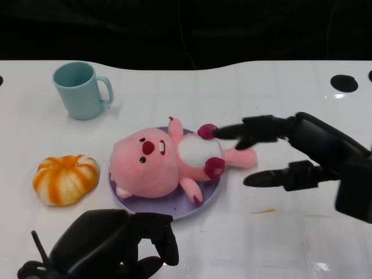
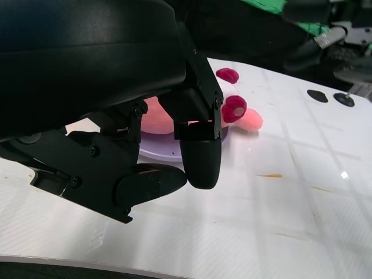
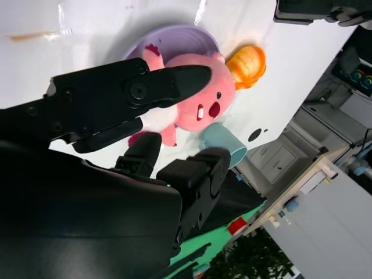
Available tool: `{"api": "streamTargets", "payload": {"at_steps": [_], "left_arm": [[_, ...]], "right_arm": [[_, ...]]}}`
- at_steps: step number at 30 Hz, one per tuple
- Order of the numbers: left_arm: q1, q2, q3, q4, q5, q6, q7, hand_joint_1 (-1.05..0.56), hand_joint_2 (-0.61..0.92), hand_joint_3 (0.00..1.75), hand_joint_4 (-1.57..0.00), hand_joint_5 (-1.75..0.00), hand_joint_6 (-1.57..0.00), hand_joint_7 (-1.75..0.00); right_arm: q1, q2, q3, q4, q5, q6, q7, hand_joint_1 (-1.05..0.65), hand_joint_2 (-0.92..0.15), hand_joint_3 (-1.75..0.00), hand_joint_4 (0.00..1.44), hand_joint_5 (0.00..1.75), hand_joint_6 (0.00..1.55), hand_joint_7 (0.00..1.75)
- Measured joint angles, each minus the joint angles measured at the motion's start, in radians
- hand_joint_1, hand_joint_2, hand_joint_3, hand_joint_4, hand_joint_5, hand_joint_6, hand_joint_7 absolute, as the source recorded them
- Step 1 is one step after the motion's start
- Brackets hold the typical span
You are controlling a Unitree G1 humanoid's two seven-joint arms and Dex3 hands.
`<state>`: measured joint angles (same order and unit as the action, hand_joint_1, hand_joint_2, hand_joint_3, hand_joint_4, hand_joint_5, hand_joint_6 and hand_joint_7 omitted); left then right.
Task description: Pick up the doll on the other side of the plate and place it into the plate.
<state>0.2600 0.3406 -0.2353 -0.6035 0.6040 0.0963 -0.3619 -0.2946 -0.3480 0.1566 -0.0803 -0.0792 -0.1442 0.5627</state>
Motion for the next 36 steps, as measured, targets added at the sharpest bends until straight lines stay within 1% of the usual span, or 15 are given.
{"api": "streamTargets", "payload": {"at_steps": [2,3,4,6,7,8,9,10,13,14,15,19,24,29,36], "left_arm": [[0.000,0.002,0.002,0.000,-0.006,0.000,0.000,-0.21,0.67,0.74,-0.73,-1.43,-0.76,-1.12],[0.000,0.004,0.002,0.000,-0.006,0.000,0.000,-0.21,0.68,0.74,-0.73,-1.43,-0.77,-1.12],[0.001,0.005,0.003,-0.001,-0.007,0.000,0.000,-0.21,0.68,0.74,-0.74,-1.42,-0.77,-1.11],[0.002,0.008,0.003,-0.001,-0.007,0.001,0.000,-0.20,0.69,0.74,-0.74,-1.40,-0.78,-1.10],[0.003,0.009,0.004,-0.001,-0.008,0.001,0.000,-0.20,0.69,0.74,-0.75,-1.40,-0.78,-1.10],[0.005,0.010,0.004,-0.001,-0.008,0.001,0.000,-0.19,0.69,0.74,-0.75,-1.40,-0.78,-1.10],[0.006,0.011,0.005,-0.001,-0.009,0.001,0.000,-0.20,0.69,0.74,-0.75,-1.41,-0.79,-1.10],[0.008,0.013,0.006,-0.001,-0.011,0.000,0.000,-0.20,0.69,0.73,-0.75,-1.41,-0.78,-1.10],[0.015,0.019,0.013,-0.001,-0.015,0.000,0.000,-0.20,0.68,0.73,-0.74,-1.43,-0.78,-1.11],[0.016,0.019,0.014,-0.002,-0.015,0.000,0.000,-0.20,0.68,0.72,-0.74,-1.43,-0.78,-1.12],[0.018,0.020,0.017,-0.002,-0.016,0.000,0.000,-0.19,0.68,0.72,-0.74,-1.44,-0.78,-1.12],[0.030,0.027,0.028,-0.002,-0.018,-0.022,0.000,-0.18,0.67,0.73,-0.75,-1.45,-0.78,-1.13],[0.053,0.034,0.042,0.000,-0.025,-0.060,0.001,-0.18,0.66,0.75,-0.75,-1.42,-0.77,-1.12],[0.065,0.037,0.048,0.000,-0.024,-0.069,0.001,-0.19,0.65,0.73,-0.75,-1.41,-0.78,-1.06],[0.068,0.037,0.065,0.002,-0.038,-0.074,0.001,-0.19,0.69,0.69,-0.73,-1.43,-0.80,-1.03]], "right_arm": [[0.031,-0.011,-0.021,-0.028,0.034,0.035,0.016,-0.09,-0.92,-0.10,0.53,1.16,0.86,0.38],[0.041,-0.018,-0.026,-0.040,0.041,0.049,0.022,-0.07,-0.89,-0.21,0.60,1.18,0.90,0.43],[0.055,-0.028,-0.031,-0.054,0.048,0.057,0.026,-0.05,-0.74,-0.55,0.67,1.21,0.92,0.51],[0.083,-0.044,-0.045,-0.071,0.060,0.057,0.031,0.00,-0.55,-0.97,0.77,1.35,0.98,0.65],[0.096,-0.050,-0.053,-0.076,0.062,0.056,0.032,0.01,-0.51,-1.07,0.80,1.40,1.00,0.69],[0.110,-0.061,-0.059,-0.080,0.063,0.057,0.035,0.01,-0.48,-1.13,0.82,1.42,1.01,0.73],[0.122,-0.073,-0.062,-0.088,0.063,0.059,0.039,0.03,-0.44,-1.23,0.87,1.48,1.01,0.85],[0.137,-0.084,-0.066,-0.101,0.063,0.065,0.041,0.05,-0.42,-1.27,0.89,1.53,0.99,0.95],[0.175,-0.105,-0.071,-0.145,0.063,0.103,0.042,0.07,-0.40,-1.31,0.88,1.66,0.89,1.26],[0.187,-0.108,-0.072,-0.157,0.062,0.111,0.040,0.07,-0.39,-1.32,0.88,1.70,0.87,1.32],[0.197,-0.109,-0.072,-0.166,0.061,0.115,0.036,0.08,-0.38,-1.34,0.87,1.72,0.85,1.37],[0.223,-0.106,-0.070,-0.181,0.051,0.119,0.000,0.05,-0.34,-1.40,0.86,1.74,0.81,1.47],[0.258,-0.100,-0.054,-0.179,0.006,0.105,-0.038,0.03,-0.33,-1.41,0.88,1.75,0.78,1.50],[0.261,-0.093,-0.037,-0.165,-0.044,0.074,-0.069,0.02,-0.31,-1.41,0.86,1.75,0.77,1.53],[0.261,-0.092,-0.019,-0.150,-0.097,0.075,-0.081,0.00,-0.33,-1.38,0.84,1.75,0.75,1.56]]}}
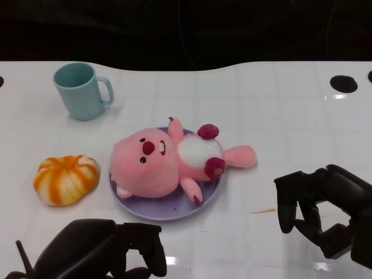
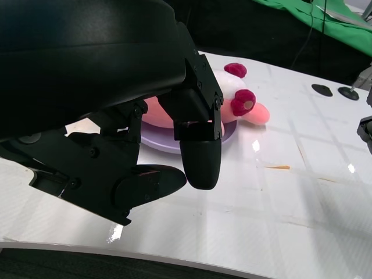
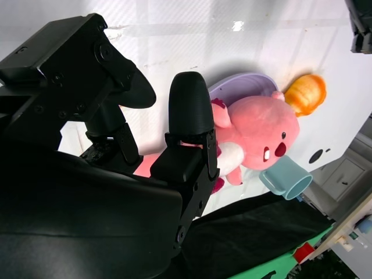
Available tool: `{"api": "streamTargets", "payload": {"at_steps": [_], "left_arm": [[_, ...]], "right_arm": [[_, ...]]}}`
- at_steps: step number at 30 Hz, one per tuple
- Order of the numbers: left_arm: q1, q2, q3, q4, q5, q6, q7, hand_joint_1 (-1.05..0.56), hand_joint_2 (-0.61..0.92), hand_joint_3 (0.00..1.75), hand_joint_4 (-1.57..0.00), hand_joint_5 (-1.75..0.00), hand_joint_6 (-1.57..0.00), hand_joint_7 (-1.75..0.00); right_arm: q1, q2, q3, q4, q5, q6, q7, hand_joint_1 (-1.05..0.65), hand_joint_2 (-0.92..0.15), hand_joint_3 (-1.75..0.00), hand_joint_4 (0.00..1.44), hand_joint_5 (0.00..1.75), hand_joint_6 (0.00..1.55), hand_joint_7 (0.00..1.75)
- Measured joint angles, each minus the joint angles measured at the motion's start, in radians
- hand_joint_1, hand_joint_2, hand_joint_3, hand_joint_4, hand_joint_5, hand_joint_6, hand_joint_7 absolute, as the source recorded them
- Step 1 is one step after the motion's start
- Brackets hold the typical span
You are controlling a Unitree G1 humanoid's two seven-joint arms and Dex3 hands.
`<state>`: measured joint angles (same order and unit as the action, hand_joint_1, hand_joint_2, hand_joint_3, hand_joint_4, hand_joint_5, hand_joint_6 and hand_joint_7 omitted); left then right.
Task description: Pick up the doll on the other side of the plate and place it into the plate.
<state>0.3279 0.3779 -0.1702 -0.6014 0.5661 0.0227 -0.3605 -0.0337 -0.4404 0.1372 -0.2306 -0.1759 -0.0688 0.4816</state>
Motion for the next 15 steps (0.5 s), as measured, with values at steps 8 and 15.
{"api": "streamTargets", "payload": {"at_steps": [8,15], "left_arm": [[0.004,0.001,0.017,0.028,-0.011,-0.031,0.010,-0.20,0.72,0.65,-0.72,-1.43,-0.79,-1.04],[0.003,0.003,0.024,0.039,-0.013,-0.034,0.011,-0.20,0.74,0.63,-0.71,-1.41,-0.78,-1.04]], "right_arm": [[-0.005,0.001,0.029,0.001,-0.051,0.027,-0.006,-0.05,-0.34,-1.36,0.87,1.75,0.72,1.61],[-0.017,0.001,0.045,0.000,-0.087,0.058,-0.001,-0.03,-0.35,-1.34,0.89,1.75,0.74,1.58]]}}
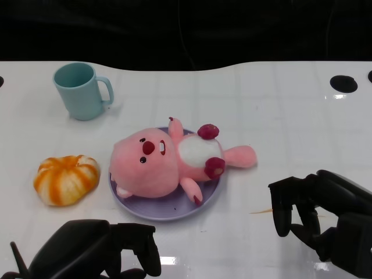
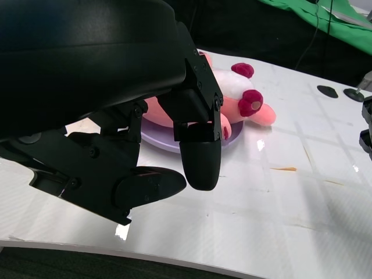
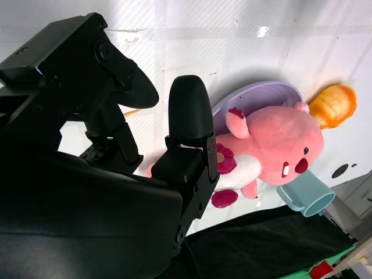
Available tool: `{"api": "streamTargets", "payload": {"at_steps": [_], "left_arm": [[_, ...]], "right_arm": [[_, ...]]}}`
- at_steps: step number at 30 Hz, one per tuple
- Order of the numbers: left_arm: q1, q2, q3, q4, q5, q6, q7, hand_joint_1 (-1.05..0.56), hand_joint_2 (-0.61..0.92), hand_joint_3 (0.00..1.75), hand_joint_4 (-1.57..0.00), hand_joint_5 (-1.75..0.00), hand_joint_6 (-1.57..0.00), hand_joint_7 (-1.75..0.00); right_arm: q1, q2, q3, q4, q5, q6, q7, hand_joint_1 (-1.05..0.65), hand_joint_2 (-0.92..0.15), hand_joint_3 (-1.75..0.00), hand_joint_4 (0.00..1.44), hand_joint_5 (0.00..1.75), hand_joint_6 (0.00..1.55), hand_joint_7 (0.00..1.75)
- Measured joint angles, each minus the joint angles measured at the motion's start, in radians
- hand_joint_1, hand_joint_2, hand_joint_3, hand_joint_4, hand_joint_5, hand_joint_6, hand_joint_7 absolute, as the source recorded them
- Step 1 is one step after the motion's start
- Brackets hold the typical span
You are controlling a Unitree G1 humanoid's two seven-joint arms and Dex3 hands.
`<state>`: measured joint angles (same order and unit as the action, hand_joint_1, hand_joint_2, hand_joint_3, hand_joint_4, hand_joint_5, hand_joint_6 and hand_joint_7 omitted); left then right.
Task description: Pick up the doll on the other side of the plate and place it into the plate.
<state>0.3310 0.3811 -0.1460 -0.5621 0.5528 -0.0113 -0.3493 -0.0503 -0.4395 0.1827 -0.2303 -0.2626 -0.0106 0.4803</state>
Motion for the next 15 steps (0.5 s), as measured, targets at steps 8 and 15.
{"api": "streamTargets", "payload": {"at_steps": [8,15], "left_arm": [[0.000,0.002,0.012,0.003,-0.001,-0.015,0.007,-0.20,0.75,0.61,-0.70,-1.38,-0.77,-1.05],[-0.001,0.002,0.012,0.003,0.000,-0.015,0.007,-0.20,0.75,0.60,-0.71,-1.38,-0.77,-1.05]], "right_arm": [[-0.006,0.000,0.009,-0.004,-0.001,0.020,0.004,-0.01,-0.35,-1.35,0.85,1.75,0.78,1.51],[-0.014,-0.003,0.009,0.004,0.001,-0.009,0.006,-0.04,-0.36,-1.35,0.86,1.75,0.78,1.52]]}}
